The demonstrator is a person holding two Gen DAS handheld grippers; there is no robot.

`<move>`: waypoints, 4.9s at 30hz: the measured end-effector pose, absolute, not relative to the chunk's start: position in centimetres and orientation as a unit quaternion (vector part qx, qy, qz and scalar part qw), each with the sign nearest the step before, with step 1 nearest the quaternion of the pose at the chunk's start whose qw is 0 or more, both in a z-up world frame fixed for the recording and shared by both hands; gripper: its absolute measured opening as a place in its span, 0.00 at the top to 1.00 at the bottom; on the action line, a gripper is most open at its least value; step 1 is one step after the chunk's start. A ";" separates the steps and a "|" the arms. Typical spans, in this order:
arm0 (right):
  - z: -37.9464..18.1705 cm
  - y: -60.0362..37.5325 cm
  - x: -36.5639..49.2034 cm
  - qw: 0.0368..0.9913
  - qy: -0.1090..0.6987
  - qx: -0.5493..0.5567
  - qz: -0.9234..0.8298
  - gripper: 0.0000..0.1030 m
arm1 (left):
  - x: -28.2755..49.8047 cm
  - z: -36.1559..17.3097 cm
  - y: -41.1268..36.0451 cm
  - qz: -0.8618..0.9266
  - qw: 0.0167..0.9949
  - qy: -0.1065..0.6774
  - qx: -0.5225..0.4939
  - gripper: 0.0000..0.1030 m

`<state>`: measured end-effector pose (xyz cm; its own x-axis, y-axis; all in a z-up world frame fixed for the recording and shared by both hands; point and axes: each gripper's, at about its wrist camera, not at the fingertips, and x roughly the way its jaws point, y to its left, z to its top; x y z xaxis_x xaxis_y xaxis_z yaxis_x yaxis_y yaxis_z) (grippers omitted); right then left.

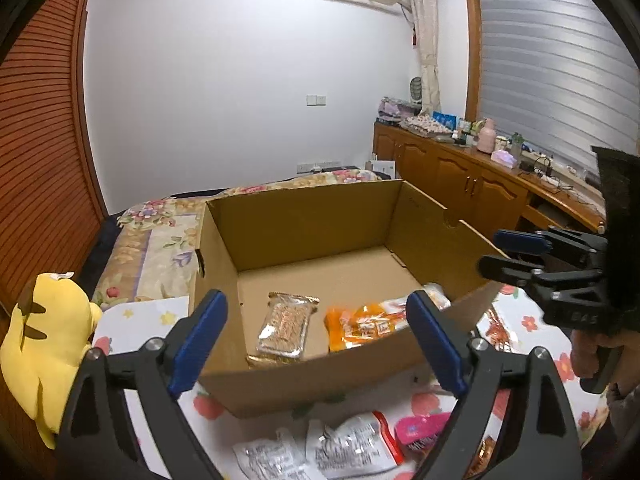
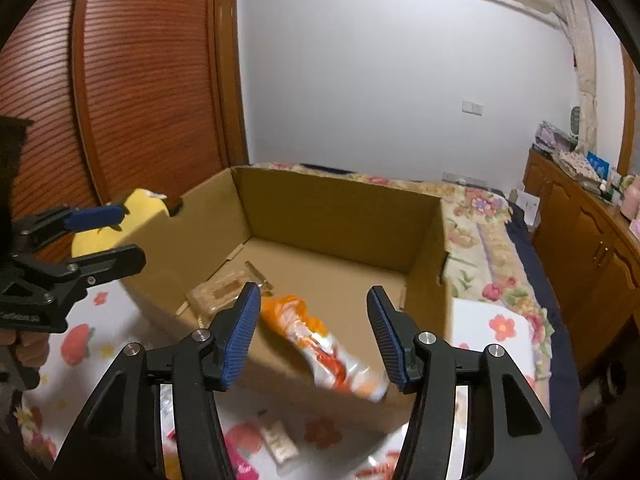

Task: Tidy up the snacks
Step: 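Carry both packets over the box and open both tools to drop them in, then grasp a silver sachet with the left tool while the right tool grasps the white chicken-feet packet, then carry both packets over the box and open both tools to release them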

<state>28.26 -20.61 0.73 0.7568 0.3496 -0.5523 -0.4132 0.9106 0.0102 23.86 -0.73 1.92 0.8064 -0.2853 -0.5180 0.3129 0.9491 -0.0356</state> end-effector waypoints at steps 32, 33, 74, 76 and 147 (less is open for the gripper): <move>-9.0 -31.0 25.4 0.918 0.384 0.014 0.097 0.28 | 17.7 -5.7 1.8 -0.155 0.933 0.323 0.011 0.11; -9.3 -31.0 25.6 0.917 0.388 0.015 0.096 0.28 | 17.7 -5.9 1.9 -0.154 0.933 0.325 0.010 0.11; -11.4 -29.8 27.2 0.898 0.430 0.001 0.089 0.26 | 22.3 -10.9 3.9 -0.088 0.886 0.454 -0.032 0.40; -11.4 -29.7 27.2 0.898 0.431 0.002 0.090 0.26 | 22.2 -11.0 3.8 -0.087 0.887 0.453 -0.026 0.40; -6.1 -31.3 19.0 0.914 0.376 0.030 0.150 0.81 | 15.7 -7.4 5.6 -0.094 0.931 0.352 -0.035 0.48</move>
